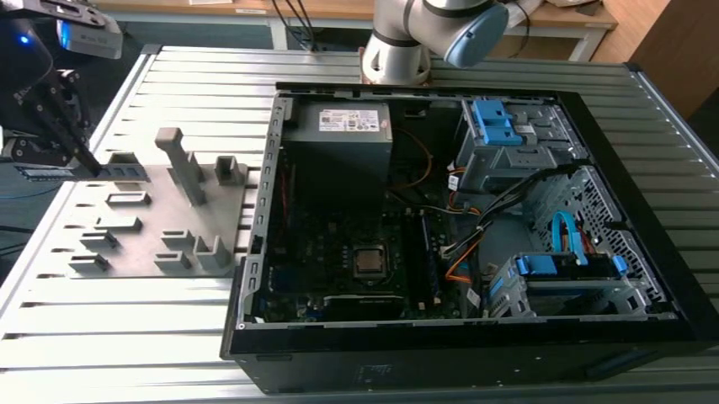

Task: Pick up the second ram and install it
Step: 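Pick up the second ram and move it above second insertion slot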

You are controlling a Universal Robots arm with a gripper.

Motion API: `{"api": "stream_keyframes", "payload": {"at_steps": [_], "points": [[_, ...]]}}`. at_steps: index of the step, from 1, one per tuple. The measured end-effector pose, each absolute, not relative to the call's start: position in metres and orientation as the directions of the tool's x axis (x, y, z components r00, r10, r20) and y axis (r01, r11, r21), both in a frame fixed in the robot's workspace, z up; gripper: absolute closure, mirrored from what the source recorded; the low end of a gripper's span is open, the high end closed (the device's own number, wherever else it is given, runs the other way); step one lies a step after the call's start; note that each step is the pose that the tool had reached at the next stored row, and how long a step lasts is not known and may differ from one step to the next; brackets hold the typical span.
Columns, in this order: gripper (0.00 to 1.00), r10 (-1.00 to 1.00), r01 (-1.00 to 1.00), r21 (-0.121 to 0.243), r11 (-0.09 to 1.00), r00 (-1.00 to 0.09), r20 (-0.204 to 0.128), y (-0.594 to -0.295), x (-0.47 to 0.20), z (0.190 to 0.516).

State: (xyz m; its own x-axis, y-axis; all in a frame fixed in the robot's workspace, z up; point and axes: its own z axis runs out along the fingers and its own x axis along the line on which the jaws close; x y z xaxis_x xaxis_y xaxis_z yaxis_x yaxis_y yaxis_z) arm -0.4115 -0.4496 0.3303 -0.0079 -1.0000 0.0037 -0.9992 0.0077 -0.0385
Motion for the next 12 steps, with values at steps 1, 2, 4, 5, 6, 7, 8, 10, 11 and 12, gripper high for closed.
{"api": "stream_keyframes", "payload": {"at_steps": [1,2,4,5,6,7,8,10,11,12], "points": [[0.86,-1.0,-0.999,-0.039,0.008,-0.008,0.004,-0.45,-0.412,0.332],[0.86,-1.0,-0.999,-0.039,0.008,-0.008,0.004,-0.45,-0.412,0.334],[0.86,-1.0,-0.999,-0.039,0.008,-0.008,0.004,-0.45,-0.412,0.338],[0.86,-1.0,-0.999,-0.039,0.008,-0.008,0.004,-0.45,-0.412,0.341],[0.86,-1.0,-0.999,-0.039,0.008,-0.008,0.004,-0.45,-0.412,0.343],[0.86,-1.0,-0.999,-0.038,0.008,-0.008,0.004,-0.45,-0.412,0.346],[0.86,-1.0,-0.999,-0.039,0.008,-0.008,0.004,-0.45,-0.412,0.349],[0.86,-1.0,-0.999,-0.039,0.008,-0.008,0.004,-0.45,-0.412,0.355],[0.86,-1.0,-0.999,-0.038,0.008,-0.008,0.004,-0.45,-0.412,0.359],[0.86,-1.0,-0.999,-0.038,0.008,-0.008,0.004,-0.45,-0.412,0.362]]}}
